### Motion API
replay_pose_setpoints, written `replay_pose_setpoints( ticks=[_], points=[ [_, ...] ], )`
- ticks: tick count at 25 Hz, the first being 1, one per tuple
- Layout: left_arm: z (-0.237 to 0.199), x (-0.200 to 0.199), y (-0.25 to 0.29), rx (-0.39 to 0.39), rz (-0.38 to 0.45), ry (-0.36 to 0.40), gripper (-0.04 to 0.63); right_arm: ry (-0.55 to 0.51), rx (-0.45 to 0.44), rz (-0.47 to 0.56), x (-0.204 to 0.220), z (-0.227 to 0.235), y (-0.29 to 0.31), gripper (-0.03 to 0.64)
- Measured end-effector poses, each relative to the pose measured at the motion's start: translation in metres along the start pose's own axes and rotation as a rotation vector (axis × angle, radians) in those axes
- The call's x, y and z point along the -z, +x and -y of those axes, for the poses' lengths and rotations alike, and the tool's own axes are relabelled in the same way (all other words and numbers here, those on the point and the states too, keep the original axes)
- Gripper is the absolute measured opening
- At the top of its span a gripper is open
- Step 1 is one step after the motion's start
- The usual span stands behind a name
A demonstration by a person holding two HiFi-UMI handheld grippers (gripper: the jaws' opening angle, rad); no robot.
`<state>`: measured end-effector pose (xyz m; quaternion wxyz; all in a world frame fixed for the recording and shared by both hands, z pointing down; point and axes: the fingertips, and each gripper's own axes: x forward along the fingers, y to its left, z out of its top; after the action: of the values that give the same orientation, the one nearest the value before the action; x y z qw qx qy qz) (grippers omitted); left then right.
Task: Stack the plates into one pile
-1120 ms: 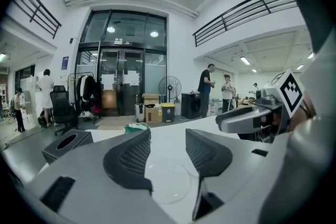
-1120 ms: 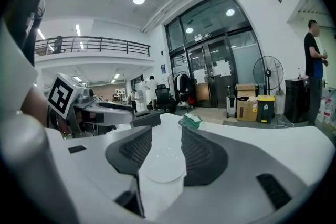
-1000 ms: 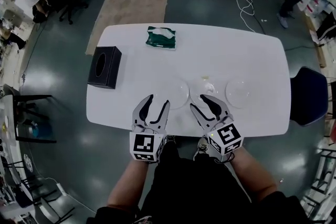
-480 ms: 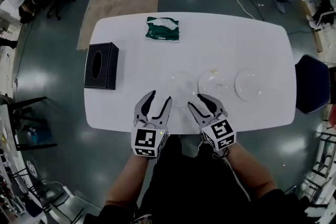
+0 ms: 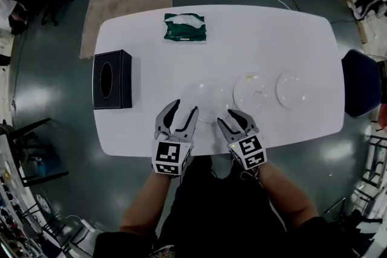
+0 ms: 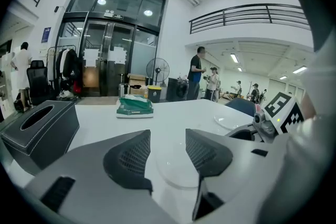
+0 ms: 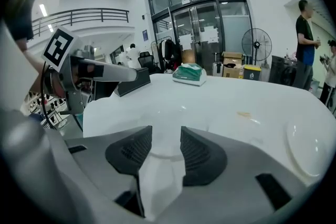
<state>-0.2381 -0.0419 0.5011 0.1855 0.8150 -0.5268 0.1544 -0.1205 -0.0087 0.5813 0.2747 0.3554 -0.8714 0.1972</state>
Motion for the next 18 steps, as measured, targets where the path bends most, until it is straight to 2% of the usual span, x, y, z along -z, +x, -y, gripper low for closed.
replay_pose_setpoints(
  ticks=[9, 18],
  points=[
    [-0.008, 0.021, 0.021, 0.054, -0.056, 0.05, 0.215, 0.043, 0.051, -0.032, 0.013, 0.003, 0.013, 0.184],
    [-0.009, 0.04, 0.043, 0.087, -0.122, 0.051, 0.217, 0.006, 0.078, -0.064, 0.016, 0.003, 0.018, 0.167]
  ],
)
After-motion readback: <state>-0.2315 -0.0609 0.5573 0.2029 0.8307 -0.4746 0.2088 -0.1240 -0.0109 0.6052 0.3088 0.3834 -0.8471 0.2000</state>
